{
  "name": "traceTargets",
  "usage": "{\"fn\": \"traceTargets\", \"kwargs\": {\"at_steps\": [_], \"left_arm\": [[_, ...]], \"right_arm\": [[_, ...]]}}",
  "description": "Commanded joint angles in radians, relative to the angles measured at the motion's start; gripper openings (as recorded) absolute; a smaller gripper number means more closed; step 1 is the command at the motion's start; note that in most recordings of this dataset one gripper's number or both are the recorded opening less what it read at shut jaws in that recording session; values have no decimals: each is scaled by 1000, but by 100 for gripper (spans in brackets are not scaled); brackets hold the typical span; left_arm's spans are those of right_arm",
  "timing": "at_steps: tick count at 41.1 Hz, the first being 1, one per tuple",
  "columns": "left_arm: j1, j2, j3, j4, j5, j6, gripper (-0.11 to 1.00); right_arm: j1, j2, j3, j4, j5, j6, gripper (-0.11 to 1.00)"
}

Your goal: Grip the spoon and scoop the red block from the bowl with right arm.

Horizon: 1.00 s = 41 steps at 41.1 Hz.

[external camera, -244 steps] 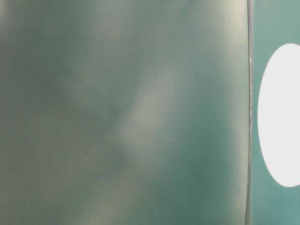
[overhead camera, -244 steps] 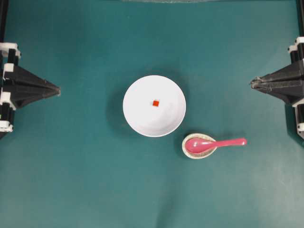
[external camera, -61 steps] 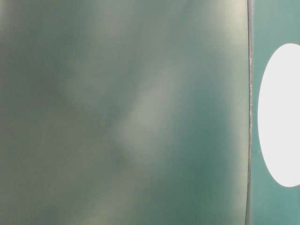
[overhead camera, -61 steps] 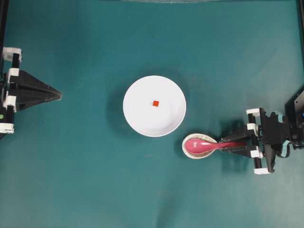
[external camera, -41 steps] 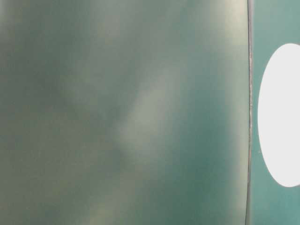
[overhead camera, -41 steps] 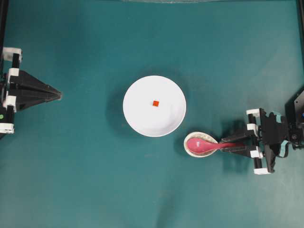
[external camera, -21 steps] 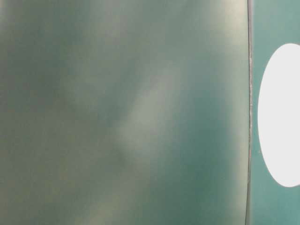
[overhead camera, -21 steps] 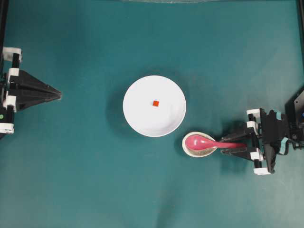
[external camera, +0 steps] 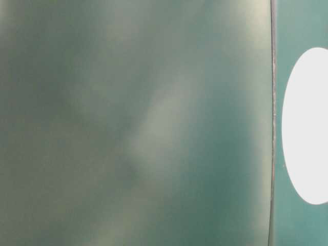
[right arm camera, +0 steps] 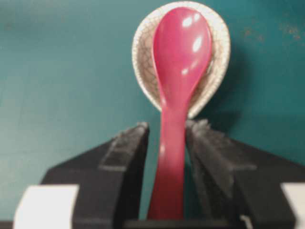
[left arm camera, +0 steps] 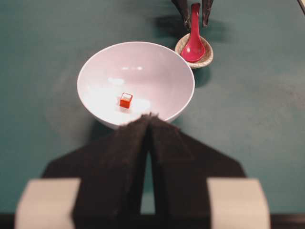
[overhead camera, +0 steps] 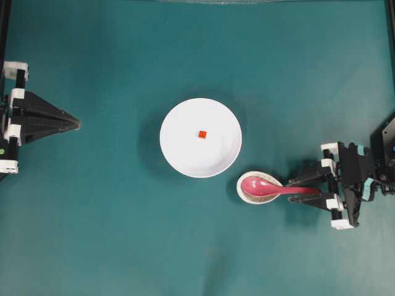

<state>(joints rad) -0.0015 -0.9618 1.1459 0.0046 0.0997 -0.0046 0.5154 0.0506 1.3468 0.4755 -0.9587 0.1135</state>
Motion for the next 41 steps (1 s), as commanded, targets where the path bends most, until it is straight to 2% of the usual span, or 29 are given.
{"fn": "traceTargets", "kwargs": {"at_steps": [1,7,17,23,41], "left_arm": [[-2,8,-23,3,-11,0,1],[-2,8,-23,2,-9,0,1],[-2,8,-23,3,-9,-2,1],[-3,8,-23,3,-5,0,1],[-2,8,-21,3,-5,-2,1]], "right_arm": [[3,-15,-8,3,-3,-5,42],[0,-17,-9,8,-2,-3,42],[-2,-15,-23,64,43,3,42],[-2,-17,-37,64,74,3,43],[-5,-17,-31,66,63,-14,43]]}}
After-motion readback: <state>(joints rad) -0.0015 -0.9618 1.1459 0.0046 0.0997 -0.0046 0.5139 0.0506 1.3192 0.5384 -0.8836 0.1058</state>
